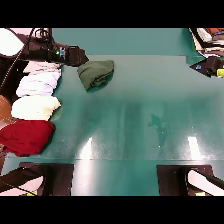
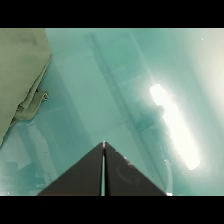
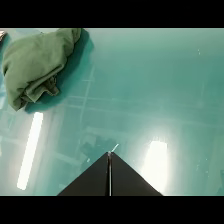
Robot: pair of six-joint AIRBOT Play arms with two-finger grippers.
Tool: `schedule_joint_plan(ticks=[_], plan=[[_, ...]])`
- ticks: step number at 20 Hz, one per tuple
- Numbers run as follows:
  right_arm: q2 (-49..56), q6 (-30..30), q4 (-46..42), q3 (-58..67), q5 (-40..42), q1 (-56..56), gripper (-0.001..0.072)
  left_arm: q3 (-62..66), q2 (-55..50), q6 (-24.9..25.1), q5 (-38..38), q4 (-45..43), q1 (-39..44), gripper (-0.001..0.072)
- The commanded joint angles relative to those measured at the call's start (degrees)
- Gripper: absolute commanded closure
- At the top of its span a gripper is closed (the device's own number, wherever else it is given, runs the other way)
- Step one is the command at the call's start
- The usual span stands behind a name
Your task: Fold the shirts.
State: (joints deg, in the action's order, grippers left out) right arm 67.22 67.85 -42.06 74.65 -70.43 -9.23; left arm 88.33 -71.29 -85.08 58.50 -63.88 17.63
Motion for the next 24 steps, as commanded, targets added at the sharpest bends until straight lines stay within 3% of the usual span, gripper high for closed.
schedule_joint_plan(ticks=[1,12,15,16,17,18,20,24], plan=[[0.0,0.0,0.0,0.0,0.0,0.0,0.0696,0.0,0.0,0.0,0.0,0.0,0.0,0.0685],[0.0,0.0,0.0,0.0,0.0,0.0,0.0696,0.0,0.0,0.0,0.0,0.0,0.0,0.0686],[0.0,0.0,0.5,0.0,0.0,0.0,0.0696,0.0,0.0,0.1,-3.8,-0.5,0.0,0.0683],[0.0,0.0,0.5,0.0,-0.1,0.0,0.0696,0.0,-0.3,0.0,-6.1,-3.0,0.0,0.0469],[0.0,0.0,0.5,0.0,0.0,0.0,0.0696,0.0,-0.9,-0.4,-7.8,-6.4,0.0,0.0139],[0.0,0.0,0.5,0.0,0.0,0.0,0.0696,0.0,-2.2,-2.4,-9.1,-10.4,-0.2,0.0082],[0.0,0.0,0.5,0.0,-0.2,0.1,0.0696,0.0,-6.4,-6.4,-9.4,-16.0,-0.5,0.0080],[0.0,0.0,0.4,0.0,-1.2,0.1,0.0696,0.0,-19.3,-6.6,-10.0,-16.2,-1.5,0.0080]])
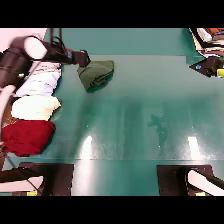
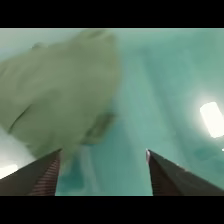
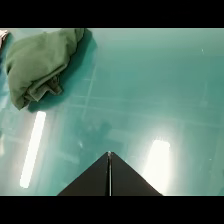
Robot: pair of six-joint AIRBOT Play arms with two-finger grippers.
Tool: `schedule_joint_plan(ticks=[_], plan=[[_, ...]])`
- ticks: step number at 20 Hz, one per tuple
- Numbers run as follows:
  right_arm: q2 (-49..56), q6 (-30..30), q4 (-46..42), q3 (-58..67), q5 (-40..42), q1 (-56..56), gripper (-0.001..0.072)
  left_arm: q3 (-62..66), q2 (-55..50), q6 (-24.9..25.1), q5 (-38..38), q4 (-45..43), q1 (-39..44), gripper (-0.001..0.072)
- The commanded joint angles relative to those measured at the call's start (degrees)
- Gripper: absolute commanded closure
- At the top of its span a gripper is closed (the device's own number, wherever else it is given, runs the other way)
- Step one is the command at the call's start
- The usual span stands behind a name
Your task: Fold the shirts.
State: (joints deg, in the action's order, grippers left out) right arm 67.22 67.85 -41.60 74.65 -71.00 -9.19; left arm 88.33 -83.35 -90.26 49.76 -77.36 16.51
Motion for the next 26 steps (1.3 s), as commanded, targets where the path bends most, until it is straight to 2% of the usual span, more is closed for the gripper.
schedule_joint_plan(ticks=[1,5,6,7,9,10,15,19,21,23,26], plan=[[0.0,0.0,0.0,0.0,-0.7,0.0,0.0696,0.0,-10.6,-1.4,-2.0,-2.1,-0.4,0.0080],[0.0,0.0,0.0,0.0,-0.6,0.0,0.0696,0.0,-17.7,-1.4,-6.4,-1.4,-0.4,0.0081],[0.0,0.0,0.0,0.0,-0.5,0.0,0.0696,0.0,-17.9,-1.4,-7.4,-1.4,-0.4,0.0116],[0.0,0.0,0.0,0.0,-0.5,0.0,0.0696,0.2,-17.9,-1.4,-7.9,-1.4,-0.4,0.0250],[0.0,0.0,0.0,0.0,-0.5,0.0,0.0696,1.7,-17.7,-1.2,-7.6,-1.7,-0.4,0.0593],[0.0,0.0,0.0,0.0,-0.5,0.0,0.0696,2.7,-17.6,-1.2,-7.1,-1.8,-0.4,0.0685],[-0.1,0.0,0.1,2.6,-2.1,0.0,0.0696,17.1,-14.4,-0.6,3.7,-4.7,-0.4,0.0687],[-1.0,0.0,0.0,13.1,-4.8,0.0,0.0696,30.6,-3.5,5.3,9.9,-4.3,0.5,0.0687],[-2.4,0.0,-0.1,17.5,-4.4,0.0,0.0696,30.8,3.5,8.1,10.7,-2.3,2.6,0.0687],[-3.9,0.0,-0.5,20.6,-4.5,0.0,0.0696,30.7,7.3,11.1,15.6,-1.7,6.6,0.0687],[-6.8,0.1,-0.3,21.2,-4.6,0.0,0.0696,25.5,8.1,11.7,23.0,-1.7,13.9,0.0686]])
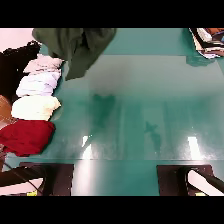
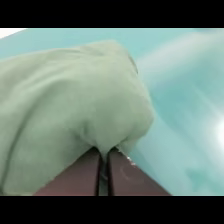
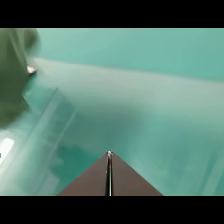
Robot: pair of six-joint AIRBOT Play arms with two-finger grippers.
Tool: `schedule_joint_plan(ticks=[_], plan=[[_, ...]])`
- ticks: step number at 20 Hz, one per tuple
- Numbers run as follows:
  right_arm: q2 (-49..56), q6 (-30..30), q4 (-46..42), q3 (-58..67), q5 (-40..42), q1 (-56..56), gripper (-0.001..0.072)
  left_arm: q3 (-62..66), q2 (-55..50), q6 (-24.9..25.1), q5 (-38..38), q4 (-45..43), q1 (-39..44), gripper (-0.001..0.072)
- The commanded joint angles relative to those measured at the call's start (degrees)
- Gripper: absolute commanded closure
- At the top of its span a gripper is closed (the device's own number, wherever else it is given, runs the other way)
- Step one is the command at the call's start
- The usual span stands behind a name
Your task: Fold the shirts.
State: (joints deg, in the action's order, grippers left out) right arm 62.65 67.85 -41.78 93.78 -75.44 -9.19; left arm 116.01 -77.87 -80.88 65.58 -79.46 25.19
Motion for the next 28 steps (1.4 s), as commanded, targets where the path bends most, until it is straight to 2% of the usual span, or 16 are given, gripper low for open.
schedule_joint_plan(ticks=[1,4,5,6,7,10,12,15,17,19,20,23,26,28], plan=[[-3.5,0.3,-0.3,1.2,-0.2,0.0,0.0696,-5.9,2.5,2.3,8.1,0.4,7.6,0.0686],[-7.1,0.3,-0.3,-3.3,-0.1,0.0,0.0696,-19.0,2.0,2.3,5.3,2.9,12.6,0.0685],[-8.3,0.3,-0.3,-5.5,0.0,0.0,0.0696,-22.8,1.7,2.3,3.7,4.6,13.3,0.0614],[-9.2,0.3,-0.3,-7.5,0.1,0.0,0.0696,-26.0,1.4,2.3,1.8,6.1,13.3,0.0261],[-10.2,0.3,-0.2,-9.5,0.0,0.0,0.0696,-28.0,1.2,1.3,0.2,6.1,12.9,0.0050],[-12.0,0.3,-0.2,-14.1,0.5,0.0,0.0696,-28.8,1.2,1.1,-0.1,4.2,8.5,0.0047],[-12.0,0.3,-0.2,-15.3,0.2,0.0,0.0696,-29.2,1.2,-1.0,1.0,4.3,3.0,0.0047],[-11.4,0.3,0.2,-16.0,0.1,0.0,0.0695,-33.7,1.1,-2.1,1.7,9.8,-5.2,0.0047],[-10.4,0.3,0.3,-16.0,-0.4,0.0,0.0684,-40.1,1.0,0.1,0.7,16.9,-7.9,0.0047],[-9.1,0.3,0.3,-16.0,-1.4,0.0,0.0440,-48.0,1.0,4.7,-2.1,21.9,-8.0,0.0047],[-8.4,0.3,0.3,-16.0,-2.1,0.0,0.0402,-52.2,0.9,6.6,-5.0,24.0,-7.6,0.0047],[-6.6,0.3,0.3,-16.0,-4.2,0.0,0.0403,-60.8,-0.5,10.6,-13.8,28.9,-6.8,0.0047],[-6.0,0.3,0.1,-16.0,-4.5,0.0,0.0404,-61.7,-5.1,14.7,-17.2,33.3,-4.8,0.0048],[-6.1,0.3,0.1,-16.0,-4.5,0.0,0.0403,-61.6,-7.3,15.4,-20.7,35.3,-3.0,0.0048]])
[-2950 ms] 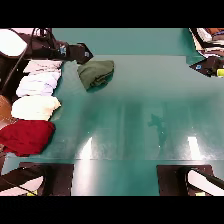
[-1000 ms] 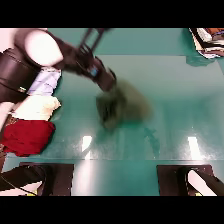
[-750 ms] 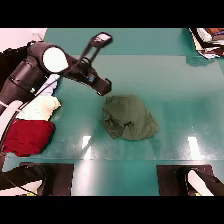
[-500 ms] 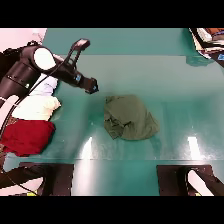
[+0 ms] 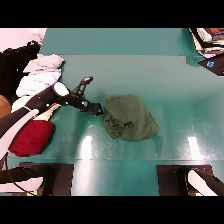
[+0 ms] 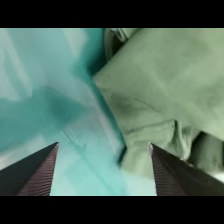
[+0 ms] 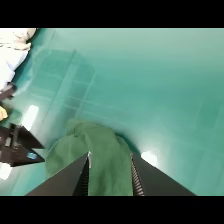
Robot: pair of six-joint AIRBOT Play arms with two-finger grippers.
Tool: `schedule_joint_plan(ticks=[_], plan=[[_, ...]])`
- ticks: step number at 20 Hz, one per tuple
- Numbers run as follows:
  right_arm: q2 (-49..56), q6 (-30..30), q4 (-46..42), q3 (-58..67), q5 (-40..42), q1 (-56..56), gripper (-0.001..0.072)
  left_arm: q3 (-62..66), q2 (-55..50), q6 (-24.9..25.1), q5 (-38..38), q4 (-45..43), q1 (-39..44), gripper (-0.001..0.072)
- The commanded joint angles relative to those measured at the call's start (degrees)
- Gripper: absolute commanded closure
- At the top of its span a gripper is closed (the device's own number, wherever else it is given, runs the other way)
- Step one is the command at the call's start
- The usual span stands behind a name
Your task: Fold the shirts.
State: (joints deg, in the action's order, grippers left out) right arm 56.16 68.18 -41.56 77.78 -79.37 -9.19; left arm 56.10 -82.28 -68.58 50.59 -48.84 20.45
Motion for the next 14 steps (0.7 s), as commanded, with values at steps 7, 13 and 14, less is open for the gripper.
schedule_joint_plan(ticks=[7,13,14], plan=[[0.4,0.0,-0.1,0.0,-0.3,0.0,0.0403,0.1,-3.3,3.0,-9.7,6.4,2.9,0.0049],[0.4,0.4,-0.1,0.0,-0.2,0.0,0.0403,0.2,-3.3,3.1,-11.5,8.7,2.9,0.0413],[0.4,0.4,-0.1,0.0,-0.2,0.0,0.0404,0.2,-3.3,3.1,-12.1,9.5,2.9,0.0415]])
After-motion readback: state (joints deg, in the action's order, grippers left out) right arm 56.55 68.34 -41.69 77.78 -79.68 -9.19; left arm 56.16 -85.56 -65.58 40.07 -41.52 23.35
